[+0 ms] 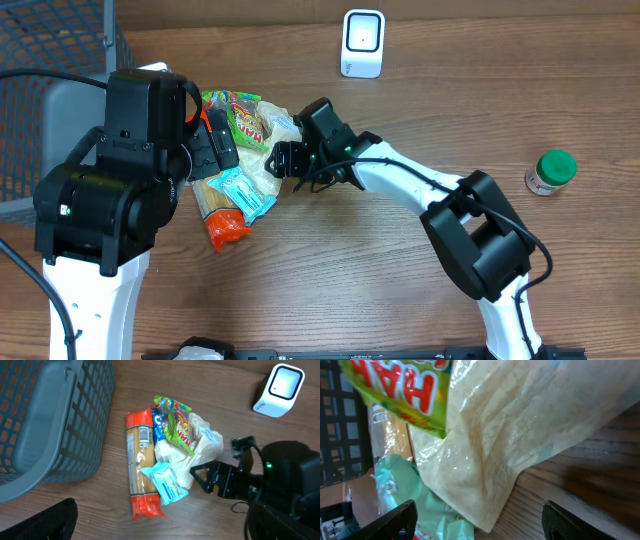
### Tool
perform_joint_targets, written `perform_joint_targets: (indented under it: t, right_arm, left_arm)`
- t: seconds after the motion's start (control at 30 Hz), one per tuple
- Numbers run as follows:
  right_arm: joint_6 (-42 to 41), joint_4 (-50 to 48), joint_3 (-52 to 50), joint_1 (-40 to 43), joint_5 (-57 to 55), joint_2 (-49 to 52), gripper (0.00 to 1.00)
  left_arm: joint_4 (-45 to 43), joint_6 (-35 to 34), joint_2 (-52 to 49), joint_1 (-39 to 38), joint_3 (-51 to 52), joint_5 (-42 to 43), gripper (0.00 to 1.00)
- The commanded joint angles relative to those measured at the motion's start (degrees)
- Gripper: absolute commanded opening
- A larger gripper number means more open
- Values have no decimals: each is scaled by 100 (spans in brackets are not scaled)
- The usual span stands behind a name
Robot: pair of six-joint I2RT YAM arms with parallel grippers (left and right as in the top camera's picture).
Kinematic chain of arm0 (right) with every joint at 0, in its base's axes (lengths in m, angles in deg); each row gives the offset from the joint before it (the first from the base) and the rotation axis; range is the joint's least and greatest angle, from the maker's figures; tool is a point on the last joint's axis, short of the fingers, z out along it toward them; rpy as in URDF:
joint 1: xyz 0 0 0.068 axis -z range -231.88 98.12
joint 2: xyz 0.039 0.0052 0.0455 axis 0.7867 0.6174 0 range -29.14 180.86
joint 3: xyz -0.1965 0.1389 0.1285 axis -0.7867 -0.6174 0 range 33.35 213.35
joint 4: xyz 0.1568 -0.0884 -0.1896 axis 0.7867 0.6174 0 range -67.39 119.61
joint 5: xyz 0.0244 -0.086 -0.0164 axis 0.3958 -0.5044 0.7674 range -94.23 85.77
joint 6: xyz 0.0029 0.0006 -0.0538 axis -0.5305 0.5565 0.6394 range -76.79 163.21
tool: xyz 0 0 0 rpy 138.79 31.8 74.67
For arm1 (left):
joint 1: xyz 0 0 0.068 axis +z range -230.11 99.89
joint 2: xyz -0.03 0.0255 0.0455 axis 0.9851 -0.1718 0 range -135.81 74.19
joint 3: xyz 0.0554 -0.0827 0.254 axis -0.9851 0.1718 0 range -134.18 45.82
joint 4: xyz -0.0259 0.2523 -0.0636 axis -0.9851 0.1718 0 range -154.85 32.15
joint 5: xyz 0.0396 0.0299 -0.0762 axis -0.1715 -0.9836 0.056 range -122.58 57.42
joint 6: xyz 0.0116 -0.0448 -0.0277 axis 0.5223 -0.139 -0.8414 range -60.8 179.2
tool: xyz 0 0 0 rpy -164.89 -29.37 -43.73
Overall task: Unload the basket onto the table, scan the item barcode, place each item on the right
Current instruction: 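Move the right gripper left to the bread bag on the pile, then grasp the bread bag and drag it right off the pile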
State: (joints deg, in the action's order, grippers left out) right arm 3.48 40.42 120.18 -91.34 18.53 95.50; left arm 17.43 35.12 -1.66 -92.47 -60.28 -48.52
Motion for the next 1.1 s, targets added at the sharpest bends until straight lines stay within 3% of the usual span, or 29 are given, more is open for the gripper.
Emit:
perform_joint_targets:
  t: [0.0, 0.27, 0.33, 0.5, 0.7, 0.8, 1.07]
  right_arm:
    - [-343, -201, 87, -63, -68, 251, 80]
    - [-990, -848, 90, -205, -79, 732, 79]
    - [-986, -994, 90, -258, -81, 763, 75]
    - [-984, -1193, 90, -413, -105, 763, 46]
    - [-981, -739, 90, -417, -155, 758, 10]
    - [-979, -566, 92, -297, 125, 719, 4]
    - [-219, 334, 92, 2, 164, 50, 4]
  left_arm:
    - [0, -59, -26, -4, -2, -96, 100]
    - [0, -59, -26, -4, -2, -96, 100]
    - [0, -59, -26, -4, -2, -98, 100]
    - [0, -59, -26, -4, -2, -96, 100]
    - [0, -59, -26, -4, -2, -96, 100]
    - [0, -59, -26, -4, -2, -96, 99]
    - [0, -59, -26, -4, -2, -96, 100]
